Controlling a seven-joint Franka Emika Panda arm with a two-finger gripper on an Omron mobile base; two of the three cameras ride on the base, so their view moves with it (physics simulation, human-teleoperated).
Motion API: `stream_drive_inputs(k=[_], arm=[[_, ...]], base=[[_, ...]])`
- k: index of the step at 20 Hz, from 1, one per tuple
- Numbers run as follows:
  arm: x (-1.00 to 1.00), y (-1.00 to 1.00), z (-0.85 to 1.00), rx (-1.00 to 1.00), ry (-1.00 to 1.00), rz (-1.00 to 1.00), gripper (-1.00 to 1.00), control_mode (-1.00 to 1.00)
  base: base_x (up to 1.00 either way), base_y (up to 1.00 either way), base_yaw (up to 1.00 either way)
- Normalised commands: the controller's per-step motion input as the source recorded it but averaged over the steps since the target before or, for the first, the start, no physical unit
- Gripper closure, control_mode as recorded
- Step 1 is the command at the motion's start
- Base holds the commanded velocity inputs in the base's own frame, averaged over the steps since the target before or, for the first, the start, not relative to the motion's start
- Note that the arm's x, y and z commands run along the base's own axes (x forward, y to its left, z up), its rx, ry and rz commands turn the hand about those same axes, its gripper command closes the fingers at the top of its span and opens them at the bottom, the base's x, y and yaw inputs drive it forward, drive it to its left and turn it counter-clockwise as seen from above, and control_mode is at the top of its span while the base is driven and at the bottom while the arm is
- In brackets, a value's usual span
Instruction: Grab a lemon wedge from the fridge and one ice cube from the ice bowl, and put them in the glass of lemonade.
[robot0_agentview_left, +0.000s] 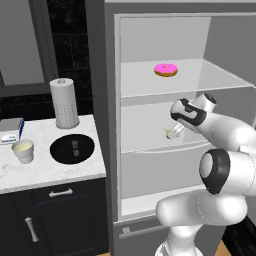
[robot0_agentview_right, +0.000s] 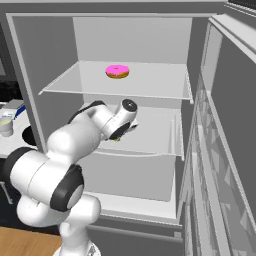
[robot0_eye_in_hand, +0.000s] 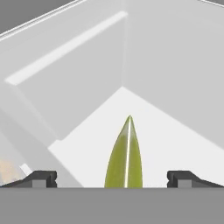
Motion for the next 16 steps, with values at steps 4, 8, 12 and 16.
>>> stream_drive_inputs(k=[4,8,12,16], arm=[[0.29,0.12,-0.14,0.0,0.0,0.0,-1.0,-1.0],[0.34,-0.04,0.0,0.0,0.0,0.0,-1.0,-1.0],[0.2,-0.07,-0.01,0.0,0.0,0.0,-1.0,-1.0],[-0.09,-0.01,-0.02,0.0,0.0,0.0,-1.0,-1.0]], base=[[0.0,0.0,0.0],[0.0,0.0,0.0],[0.0,0.0,0.0],[0.0,0.0,0.0]])
